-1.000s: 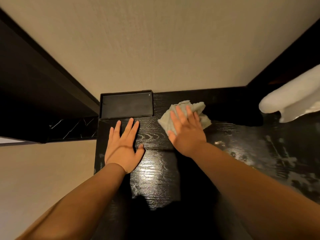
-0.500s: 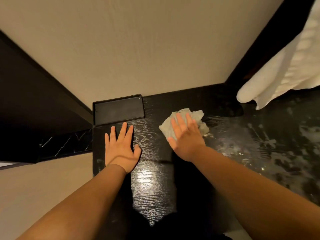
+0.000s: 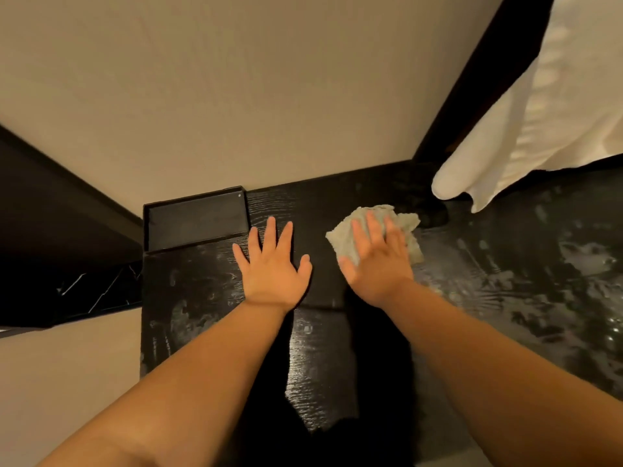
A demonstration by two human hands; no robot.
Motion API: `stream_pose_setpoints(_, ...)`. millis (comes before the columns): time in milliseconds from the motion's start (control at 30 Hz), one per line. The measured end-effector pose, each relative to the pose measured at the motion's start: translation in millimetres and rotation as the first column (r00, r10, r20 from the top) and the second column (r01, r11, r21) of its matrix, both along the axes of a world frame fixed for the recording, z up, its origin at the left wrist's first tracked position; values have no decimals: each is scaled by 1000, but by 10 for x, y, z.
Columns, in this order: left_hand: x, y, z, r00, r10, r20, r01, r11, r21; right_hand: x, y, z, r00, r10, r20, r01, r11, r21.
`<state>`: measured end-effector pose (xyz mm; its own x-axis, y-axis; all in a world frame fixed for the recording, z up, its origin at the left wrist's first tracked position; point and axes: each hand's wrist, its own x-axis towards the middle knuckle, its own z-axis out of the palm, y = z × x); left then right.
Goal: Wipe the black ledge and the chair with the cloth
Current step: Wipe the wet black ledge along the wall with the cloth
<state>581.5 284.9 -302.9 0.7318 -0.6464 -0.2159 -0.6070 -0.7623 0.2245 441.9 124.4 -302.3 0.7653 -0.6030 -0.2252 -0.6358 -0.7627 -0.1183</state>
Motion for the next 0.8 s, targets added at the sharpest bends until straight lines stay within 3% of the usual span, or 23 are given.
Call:
stream_pose_setpoints(133, -9, -64, -51, 999, 17, 47, -19, 998, 56, -84, -12, -36, 935, 349, 59, -345, 936, -72)
stream_pose_setpoints(200, -2, -73, -42, 999, 22, 45, -25, 997, 72, -68, -329, -93, 897, 438, 57, -435, 899, -61)
stream_pose_setpoints(333, -6, -103, -10, 998, 35, 52, -39, 995, 89, 224, -967, -67, 986, 164, 25, -162, 984, -72)
stream_pose_setpoints(467, 9, -105, 11, 998, 17, 57, -23, 993, 115, 551, -999, 35, 992, -83, -95, 80, 996, -35)
stream_pose_setpoints(567, 9, -107, 27, 998, 11, 63, -19, 993, 117, 620, -653, 68, 988, 130, -84, -131, 991, -7)
stream_pose_setpoints(667, 1, -107, 36, 998, 12, 61, -19, 993, 113, 520, -703, 59, 920, 390, -41, -387, 920, 66)
stream_pose_setpoints(733, 10, -100, 32, 998, 10, 58, -16, 994, 112, 432, -909, 27, 930, 365, 32, -366, 930, 25)
stream_pose_setpoints(800, 19, -97, 28, 998, 9, 60, -15, 994, 105, 333, -1129, -17, 988, 156, 2, -156, 988, -13)
